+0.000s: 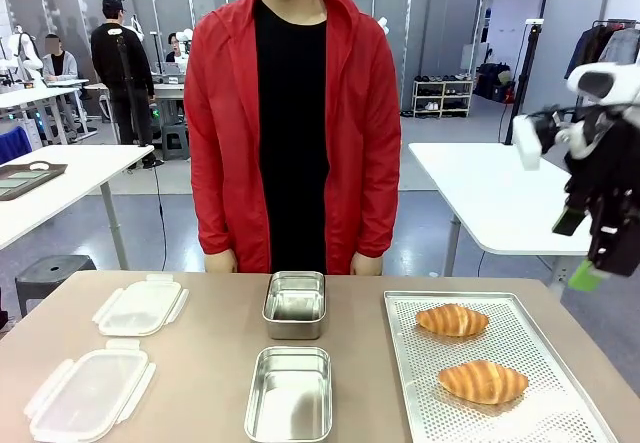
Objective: Place the bread into the airtight container.
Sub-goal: Pick up a Butter Roll and place it into an empty Airtight Container.
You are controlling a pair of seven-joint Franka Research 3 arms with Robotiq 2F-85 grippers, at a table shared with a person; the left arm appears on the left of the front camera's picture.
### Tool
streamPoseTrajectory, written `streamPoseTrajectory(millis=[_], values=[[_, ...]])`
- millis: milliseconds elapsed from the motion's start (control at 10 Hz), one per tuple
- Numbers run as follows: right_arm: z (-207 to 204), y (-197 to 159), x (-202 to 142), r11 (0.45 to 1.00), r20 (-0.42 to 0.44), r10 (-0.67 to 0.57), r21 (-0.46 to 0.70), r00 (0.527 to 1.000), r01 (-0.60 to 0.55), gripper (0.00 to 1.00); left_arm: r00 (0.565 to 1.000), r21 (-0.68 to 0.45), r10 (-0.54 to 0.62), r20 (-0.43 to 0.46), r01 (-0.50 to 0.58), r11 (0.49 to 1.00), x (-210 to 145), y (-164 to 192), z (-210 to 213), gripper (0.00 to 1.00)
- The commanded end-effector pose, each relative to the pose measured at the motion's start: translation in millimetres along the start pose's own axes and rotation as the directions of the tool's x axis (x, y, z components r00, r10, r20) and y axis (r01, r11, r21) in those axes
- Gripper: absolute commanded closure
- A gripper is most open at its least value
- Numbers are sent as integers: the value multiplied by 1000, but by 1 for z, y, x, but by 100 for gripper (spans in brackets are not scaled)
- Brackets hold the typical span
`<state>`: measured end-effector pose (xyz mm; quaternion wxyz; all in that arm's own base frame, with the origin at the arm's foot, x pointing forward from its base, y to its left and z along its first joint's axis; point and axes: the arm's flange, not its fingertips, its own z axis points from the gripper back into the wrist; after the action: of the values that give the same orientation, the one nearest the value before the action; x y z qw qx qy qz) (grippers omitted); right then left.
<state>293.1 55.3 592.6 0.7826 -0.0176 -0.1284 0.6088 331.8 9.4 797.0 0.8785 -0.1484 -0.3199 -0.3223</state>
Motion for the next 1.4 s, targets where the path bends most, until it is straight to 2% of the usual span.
streamPoseTrajectory(millis=[0,200,600,1000,1300], values=[[-43,-6,3,999,-11,39,29,999,-38,0,1000,-8,-7,5,7,1000,0,-2,1,0],[-81,-14,6,995,-34,33,94,999,-30,0,1000,-8,-7,5,7,1000,0,-2,1,0],[-161,-34,11,989,-99,118,96,988,-108,0,1000,-8,-7,5,7,1000,0,-2,1,0],[-225,-43,6,978,-86,128,178,988,-111,0,1000,-8,-7,5,7,1000,0,-2,1,0],[-253,-45,0,974,-69,170,164,983,-157,0,1000,-8,-7,5,7,1000,0,-2,1,0]])
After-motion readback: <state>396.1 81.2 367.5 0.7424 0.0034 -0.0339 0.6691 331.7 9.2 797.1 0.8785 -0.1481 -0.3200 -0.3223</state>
